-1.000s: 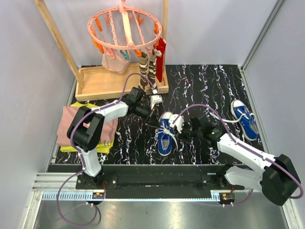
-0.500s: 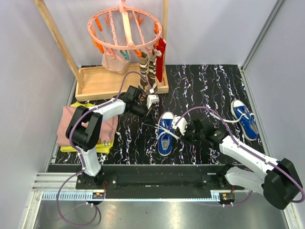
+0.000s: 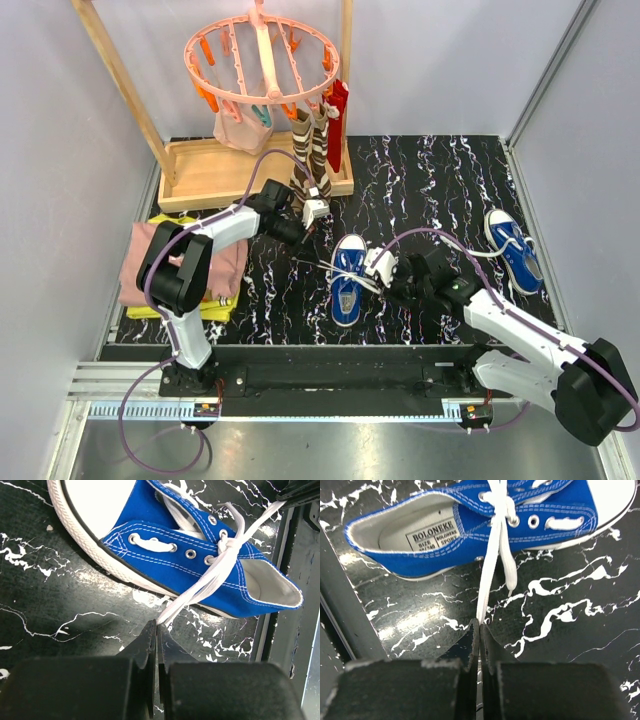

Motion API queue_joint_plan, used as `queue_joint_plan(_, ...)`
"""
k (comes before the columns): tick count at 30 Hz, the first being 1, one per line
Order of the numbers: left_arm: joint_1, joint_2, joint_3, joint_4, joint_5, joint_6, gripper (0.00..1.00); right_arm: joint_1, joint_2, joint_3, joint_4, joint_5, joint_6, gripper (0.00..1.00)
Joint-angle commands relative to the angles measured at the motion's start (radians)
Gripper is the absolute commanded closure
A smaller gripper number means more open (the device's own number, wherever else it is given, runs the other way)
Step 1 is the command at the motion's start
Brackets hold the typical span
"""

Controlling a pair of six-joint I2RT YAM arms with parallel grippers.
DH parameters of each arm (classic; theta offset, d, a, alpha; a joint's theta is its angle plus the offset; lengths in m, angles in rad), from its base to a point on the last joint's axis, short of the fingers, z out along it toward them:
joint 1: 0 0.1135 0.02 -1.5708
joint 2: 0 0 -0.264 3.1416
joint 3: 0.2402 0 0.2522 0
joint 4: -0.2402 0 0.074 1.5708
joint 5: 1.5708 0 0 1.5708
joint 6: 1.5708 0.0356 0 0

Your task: Tie the shoes

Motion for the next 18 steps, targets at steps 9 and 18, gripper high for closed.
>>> queue_joint_plan(9, 0.034, 0.004, 0.064, -0.022, -0.073, 0.013, 1.0, -0.044, 0.006, -0.026, -0.061, 0.032, -0.041, 1.0)
queue_joint_plan(18, 0.047, 0.036, 0.09, -0.041, -0.073, -0.01, 1.0, -0.06, 0.037, -0.019, -0.039, 0.024, -0.056, 1.0)
